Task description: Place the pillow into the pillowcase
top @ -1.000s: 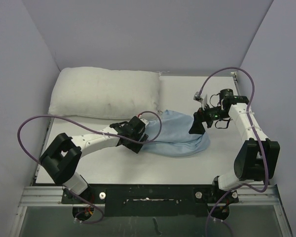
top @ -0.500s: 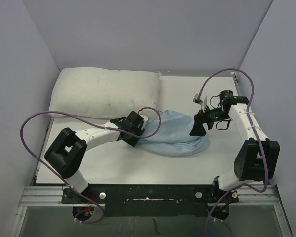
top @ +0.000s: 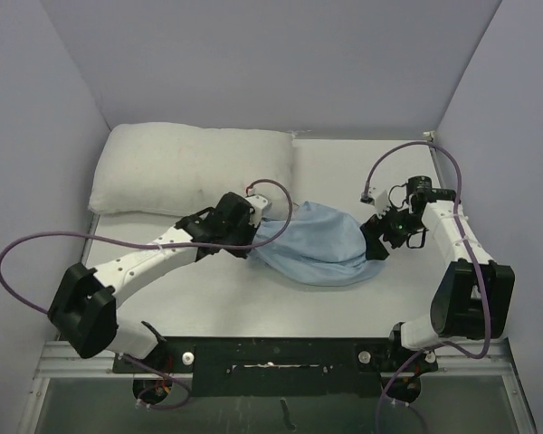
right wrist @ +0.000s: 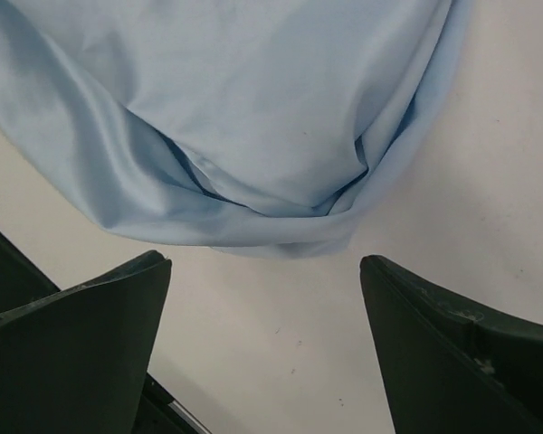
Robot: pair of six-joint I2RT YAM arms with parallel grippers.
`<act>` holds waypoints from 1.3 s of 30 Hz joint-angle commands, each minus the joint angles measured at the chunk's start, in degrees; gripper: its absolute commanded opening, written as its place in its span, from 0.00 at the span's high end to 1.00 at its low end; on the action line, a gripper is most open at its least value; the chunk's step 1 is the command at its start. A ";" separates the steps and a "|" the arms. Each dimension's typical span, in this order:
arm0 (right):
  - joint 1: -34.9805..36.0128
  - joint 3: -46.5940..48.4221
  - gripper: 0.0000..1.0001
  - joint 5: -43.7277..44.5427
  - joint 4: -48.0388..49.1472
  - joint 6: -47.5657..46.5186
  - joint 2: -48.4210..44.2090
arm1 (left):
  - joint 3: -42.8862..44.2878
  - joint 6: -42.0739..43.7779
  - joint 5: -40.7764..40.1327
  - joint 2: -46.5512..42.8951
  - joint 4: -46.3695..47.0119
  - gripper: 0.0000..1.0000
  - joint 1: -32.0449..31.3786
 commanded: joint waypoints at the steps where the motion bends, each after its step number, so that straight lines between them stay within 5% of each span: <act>1: -0.12 -0.32 0.12 3.71 4.72 5.04 1.92 | 0.80 -1.73 4.80 -8.99 1.50 1.00 -0.22; 7: 2.03 0.53 0.23 -1.80 3.86 8.30 8.23 | 3.62 -1.20 7.42 -10.67 0.13 1.00 -0.22; 9: 2.23 1.73 0.45 -2.26 3.79 9.05 9.58 | 4.73 -0.93 7.55 -10.75 -0.68 1.00 -0.22; 11: 2.20 4.49 0.84 -1.81 2.22 9.06 9.76 | 6.59 -0.64 7.57 -10.84 -2.05 1.00 -0.15; 13: 1.76 10.99 1.00 -1.73 0.17 7.68 8.34 | 9.57 0.08 7.07 -10.84 -3.78 1.00 0.15; 20: 0.01 54.18 1.00 -2.85 -0.89 9.06 9.60 | 33.66 2.97 5.58 -6.89 -3.23 1.00 6.13; 24: -3.92 74.42 1.00 -3.26 7.12 15.73 11.49 | 48.95 2.84 5.75 -3.74 0.94 1.00 7.60; 27: -7.09 70.91 1.00 -4.54 16.84 17.82 6.82 | 50.77 2.08 7.40 -5.95 6.11 1.00 7.60; 31: -7.90 50.49 0.97 -10.82 18.05 12.11 -2.30 | 40.09 1.64 8.45 -11.92 11.10 1.00 7.59; 36: -7.79 31.70 0.85 -20.59 0.62 -5.19 -9.05 | 25.08 -1.37 15.48 -15.72 7.49 1.00 7.54; 39: -7.76 24.66 0.66 -24.56 -12.57 -15.18 -9.54 | 15.90 -5.85 22.45 -16.77 1.92 1.00 7.47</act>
